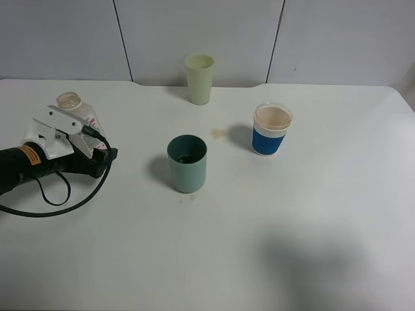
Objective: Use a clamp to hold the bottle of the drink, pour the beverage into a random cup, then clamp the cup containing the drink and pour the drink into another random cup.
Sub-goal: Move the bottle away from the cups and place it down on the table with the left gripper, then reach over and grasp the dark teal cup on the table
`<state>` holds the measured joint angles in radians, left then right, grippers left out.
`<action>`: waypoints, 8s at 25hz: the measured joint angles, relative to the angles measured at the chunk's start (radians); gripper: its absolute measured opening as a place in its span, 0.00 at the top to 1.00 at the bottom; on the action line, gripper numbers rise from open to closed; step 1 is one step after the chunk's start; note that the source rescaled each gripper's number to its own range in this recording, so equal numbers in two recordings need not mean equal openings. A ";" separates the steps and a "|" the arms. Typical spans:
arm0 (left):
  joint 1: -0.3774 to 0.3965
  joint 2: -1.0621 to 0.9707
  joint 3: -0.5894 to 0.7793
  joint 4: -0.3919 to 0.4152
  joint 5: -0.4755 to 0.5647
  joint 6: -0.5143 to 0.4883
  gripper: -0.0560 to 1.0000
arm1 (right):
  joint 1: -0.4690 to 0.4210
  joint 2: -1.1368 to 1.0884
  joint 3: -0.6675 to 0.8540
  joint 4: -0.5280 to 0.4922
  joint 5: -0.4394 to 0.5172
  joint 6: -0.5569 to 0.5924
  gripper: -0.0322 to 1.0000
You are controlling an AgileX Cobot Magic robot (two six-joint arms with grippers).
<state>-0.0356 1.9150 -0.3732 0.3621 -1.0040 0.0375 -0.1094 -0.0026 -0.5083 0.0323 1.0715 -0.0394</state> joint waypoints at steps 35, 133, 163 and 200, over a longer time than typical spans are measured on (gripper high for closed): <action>0.000 -0.983 0.098 -0.130 0.596 -0.261 0.00 | 0.000 0.000 0.000 0.000 0.000 0.000 0.01; 0.000 -1.920 -0.133 -0.404 2.051 0.001 0.00 | 0.035 0.000 0.000 0.000 0.000 0.001 0.01; 0.000 -1.920 -0.133 -0.405 2.051 0.000 0.00 | 0.279 0.974 -0.120 0.046 -0.675 -0.180 0.16; 0.000 -1.920 -0.133 -0.405 2.052 0.000 0.00 | 0.822 1.506 0.037 -0.106 -1.250 -0.028 0.00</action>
<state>-0.0356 -0.0049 -0.5059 -0.0425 1.0482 0.0374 0.7128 1.5030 -0.4718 -0.0735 -0.1788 -0.0676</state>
